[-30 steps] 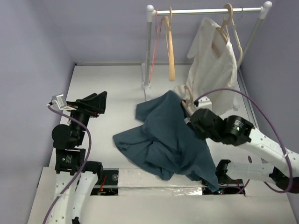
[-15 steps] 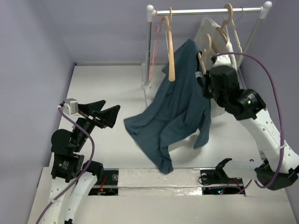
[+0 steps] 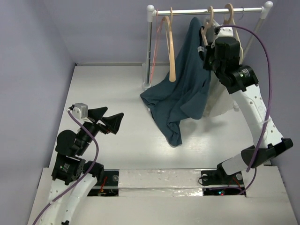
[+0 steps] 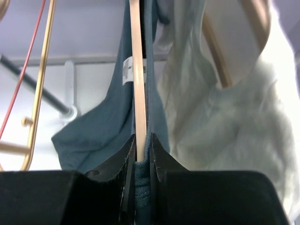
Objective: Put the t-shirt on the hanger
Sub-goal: Place the hanger at the clothesline.
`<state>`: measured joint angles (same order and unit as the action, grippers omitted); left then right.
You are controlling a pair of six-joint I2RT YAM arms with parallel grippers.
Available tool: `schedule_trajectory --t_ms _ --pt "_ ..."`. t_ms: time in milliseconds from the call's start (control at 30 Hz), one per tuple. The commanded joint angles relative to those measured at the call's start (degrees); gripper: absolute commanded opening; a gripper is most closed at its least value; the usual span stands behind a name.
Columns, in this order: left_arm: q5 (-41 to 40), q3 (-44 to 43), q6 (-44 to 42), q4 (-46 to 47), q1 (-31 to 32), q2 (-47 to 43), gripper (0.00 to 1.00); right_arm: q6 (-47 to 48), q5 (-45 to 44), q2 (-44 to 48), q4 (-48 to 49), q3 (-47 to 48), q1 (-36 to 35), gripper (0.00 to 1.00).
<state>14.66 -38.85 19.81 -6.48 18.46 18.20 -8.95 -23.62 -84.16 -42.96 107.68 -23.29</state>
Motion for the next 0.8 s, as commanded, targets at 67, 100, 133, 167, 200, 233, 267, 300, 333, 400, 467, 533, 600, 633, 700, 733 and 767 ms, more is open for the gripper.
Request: schedule_trajectory --t_ms 67,100,133,167,200,233,267,300,333,400,467,533,600,633,700,733,767 --pt "-0.50 0.18 -1.62 0.77 1.05 -0.71 0.99 3.06 2.16 -1.27 7.36 7.80 3.34 0.00" --pt "-0.59 0.09 -1.62 0.85 1.05 -0.62 0.99 3.15 2.52 -1.70 7.19 8.42 4.29 0.00" --pt "-0.68 0.09 -1.62 0.86 1.05 -0.44 0.99 3.41 2.87 -2.93 6.84 9.21 4.83 0.00" --pt "-0.68 0.09 -1.62 0.86 1.05 -0.44 0.99 3.59 3.22 -3.46 6.31 9.83 5.61 0.00" --pt "-0.68 0.09 -1.62 0.77 1.05 -0.44 0.99 3.68 3.40 -3.90 6.22 10.61 5.62 0.00" --pt "-0.77 0.09 -1.62 0.85 1.05 -0.35 0.99 3.94 3.58 -4.34 6.40 10.62 6.41 0.00" --pt "-0.77 0.09 -1.62 0.86 1.05 -0.27 0.99 3.85 4.88 -4.69 6.57 10.62 6.94 0.00" --pt "-0.94 0.09 -1.62 0.86 1.05 -0.27 0.99 3.94 5.33 -4.96 6.75 10.54 7.46 0.00" --pt "-0.94 0.09 -1.62 0.86 1.05 -0.18 0.99 3.94 5.68 -5.13 7.36 10.45 8.16 0.00" --pt "-1.03 0.09 -1.62 0.94 1.05 -0.09 0.99 4.03 7.44 -5.84 7.89 10.01 8.87 0.00" --pt "-1.03 0.09 -1.53 1.03 1.05 -0.09 0.99 4.12 7.88 -6.63 7.98 9.92 8.87 0.00" --pt "-1.03 0.18 -1.53 1.12 1.05 -0.09 0.99 4.29 8.76 -7.07 8.42 9.22 9.40 0.00" --pt "-1.03 0.27 -1.53 1.12 1.05 -0.09 0.99 4.21 8.76 -6.46 9.73 6.68 9.40 0.00" --pt "-1.03 0.27 -1.45 1.21 1.05 -0.09 0.99 4.20 8.76 -6.02 10.26 5.62 9.40 0.00" --pt "-1.21 0.35 -1.36 1.21 1.05 -0.09 0.99 4.29 8.76 -4.97 12.19 2.20 9.40 0.00" --pt "-1.12 0.35 -1.36 1.21 1.05 0.00 0.99 4.55 8.68 -4.35 12.89 1.40 9.40 0.00" --pt "-1.12 0.35 -1.36 1.21 1.05 0.17 0.99 4.56 8.68 -4.35 12.90 1.22 9.40 0.00"
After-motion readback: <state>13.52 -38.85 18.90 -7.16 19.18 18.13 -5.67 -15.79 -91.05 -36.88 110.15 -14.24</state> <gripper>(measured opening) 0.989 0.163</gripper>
